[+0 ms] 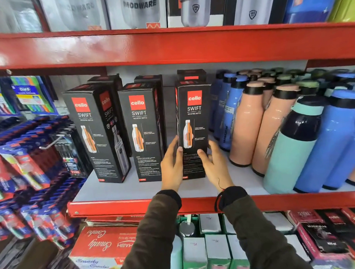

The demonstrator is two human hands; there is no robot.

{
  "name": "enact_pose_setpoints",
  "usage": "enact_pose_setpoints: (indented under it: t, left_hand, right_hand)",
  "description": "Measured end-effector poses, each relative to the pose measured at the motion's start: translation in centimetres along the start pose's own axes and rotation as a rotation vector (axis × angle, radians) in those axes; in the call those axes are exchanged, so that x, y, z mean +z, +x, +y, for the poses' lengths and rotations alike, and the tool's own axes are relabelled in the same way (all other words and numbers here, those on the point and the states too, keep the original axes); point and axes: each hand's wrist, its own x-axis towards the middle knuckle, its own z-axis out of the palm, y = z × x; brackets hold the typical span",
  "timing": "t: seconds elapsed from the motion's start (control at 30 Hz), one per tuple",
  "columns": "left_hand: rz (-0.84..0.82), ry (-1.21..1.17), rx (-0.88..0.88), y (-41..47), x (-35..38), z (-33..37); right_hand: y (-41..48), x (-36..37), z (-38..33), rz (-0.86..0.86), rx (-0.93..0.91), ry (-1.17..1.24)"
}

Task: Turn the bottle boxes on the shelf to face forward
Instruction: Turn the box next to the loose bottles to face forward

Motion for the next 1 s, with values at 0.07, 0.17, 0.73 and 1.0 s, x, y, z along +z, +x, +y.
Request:
enact_pose_setpoints:
  t: [0.07, 0.17, 0.73, 1.0]
  left_hand:
    - [-0.002, -0.022, -0.002, 0.1, -0.2, 0.0]
    - [0.004, -0.089, -0.004, 0.0, -0.2, 0.1]
    - [0.050, -0.156, -0.115, 0.8, 2.1, 1.1]
    - [-0.033, -0.132, -0.108, 1.0, 1.6, 0.2]
  right_hand:
    - [-0.1, 0.1, -0.1, -0.004, -0.025, -0.015]
    - [-0.1, -0.2, -0.7, 0.027, -0.075, -0.085]
    - [1.0, -2.4, -0.7, 0.054, -0.087, 0.031]
    - [1.3, -2.4, -0.7, 0.003, -0.069, -0.051]
